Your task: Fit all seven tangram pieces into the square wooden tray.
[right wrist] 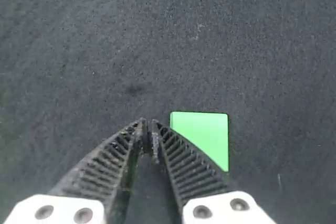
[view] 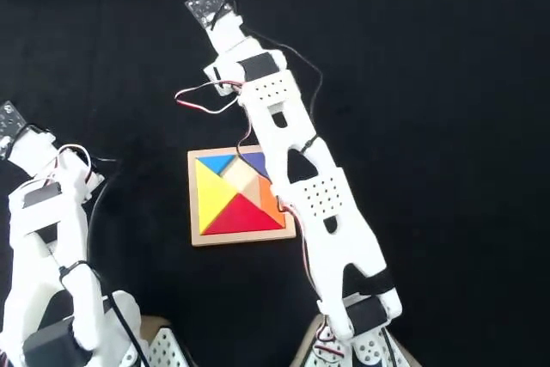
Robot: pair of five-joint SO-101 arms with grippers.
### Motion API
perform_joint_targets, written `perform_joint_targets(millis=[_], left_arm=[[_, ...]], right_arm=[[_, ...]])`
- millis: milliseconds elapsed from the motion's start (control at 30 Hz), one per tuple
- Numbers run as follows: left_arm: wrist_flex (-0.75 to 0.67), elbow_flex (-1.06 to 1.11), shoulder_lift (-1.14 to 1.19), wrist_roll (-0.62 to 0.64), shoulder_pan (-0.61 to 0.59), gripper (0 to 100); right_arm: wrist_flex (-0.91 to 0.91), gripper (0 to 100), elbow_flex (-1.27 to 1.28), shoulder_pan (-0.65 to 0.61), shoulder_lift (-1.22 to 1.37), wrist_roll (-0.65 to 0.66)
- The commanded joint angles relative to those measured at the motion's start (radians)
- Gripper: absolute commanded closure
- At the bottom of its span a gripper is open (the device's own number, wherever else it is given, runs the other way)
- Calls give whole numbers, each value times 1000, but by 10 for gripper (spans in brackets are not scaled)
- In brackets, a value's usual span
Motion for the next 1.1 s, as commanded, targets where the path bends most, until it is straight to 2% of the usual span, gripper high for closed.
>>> perform_joint_targets(millis=[0, 133, 200, 267, 400, 700, 1067], left_arm=[[-8, -24, -8, -9, 5, 970], [-8, -24, -8, -23, 5, 970], [-8, -24, -8, -52, 12, 970], [-8, -24, -8, -55, 13, 970], [-8, -24, -6, -57, 13, 970], [-9, -24, -6, -57, 13, 970], [-8, -24, -8, -57, 15, 970]], right_arm=[[87, 988, -128, 49, 16, 61], [172, 988, -213, 84, 99, 226], [170, 988, -268, 84, 159, 264], [166, 988, -367, 86, 222, 270], [110, 988, -371, 75, 252, 276], [170, 988, -369, 69, 133, 252], [11, 988, -369, 21, 196, 212]])
